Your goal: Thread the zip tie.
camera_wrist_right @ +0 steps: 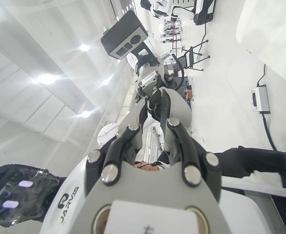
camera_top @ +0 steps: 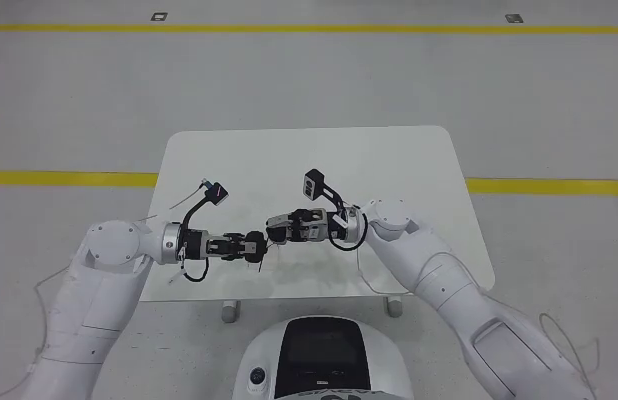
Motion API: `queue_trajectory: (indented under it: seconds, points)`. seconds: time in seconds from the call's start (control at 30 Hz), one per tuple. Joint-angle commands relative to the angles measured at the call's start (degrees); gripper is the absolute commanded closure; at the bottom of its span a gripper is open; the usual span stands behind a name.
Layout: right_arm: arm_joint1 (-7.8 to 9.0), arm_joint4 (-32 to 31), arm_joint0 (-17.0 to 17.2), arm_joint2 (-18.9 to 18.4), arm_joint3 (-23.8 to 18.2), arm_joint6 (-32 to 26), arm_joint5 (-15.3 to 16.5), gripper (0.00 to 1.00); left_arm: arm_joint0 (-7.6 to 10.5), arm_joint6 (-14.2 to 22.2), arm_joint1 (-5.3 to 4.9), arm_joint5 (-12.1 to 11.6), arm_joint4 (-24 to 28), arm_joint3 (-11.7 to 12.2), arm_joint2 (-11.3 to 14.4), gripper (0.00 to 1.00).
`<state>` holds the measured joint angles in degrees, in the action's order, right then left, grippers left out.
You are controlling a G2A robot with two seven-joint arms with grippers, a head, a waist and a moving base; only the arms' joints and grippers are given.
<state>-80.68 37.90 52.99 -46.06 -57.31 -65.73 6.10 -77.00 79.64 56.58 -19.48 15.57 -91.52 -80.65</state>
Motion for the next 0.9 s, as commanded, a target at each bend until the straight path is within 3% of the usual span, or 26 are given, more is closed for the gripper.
queue_trajectory:
  seconds: [0.0,0.5,0.63,0.87]
  points:
    - [-0.06,0.06,0.01,-0.09,0.21,-0.02,0.1,0.87,0.0,0.0,0.0,0.0,0.0,0.0,0.0,1.0]
    - [-0.16,-0.17,0.24,-1.06,0.75,-0.49,0.43,0.92,0.0,0.0,0.0,0.0,0.0,0.0,0.0,1.0]
    - [-0.17,-0.33,0.32,-1.25,0.69,-0.57,0.47,1.0,0.0,0.0,0.0,0.0,0.0,0.0,0.0,1.0]
    - [-0.14,-1.09,0.46,-1.59,0.61,-0.36,0.48,1.0,0.0,0.0,0.0,0.0,0.0,0.0,0.0,1.0]
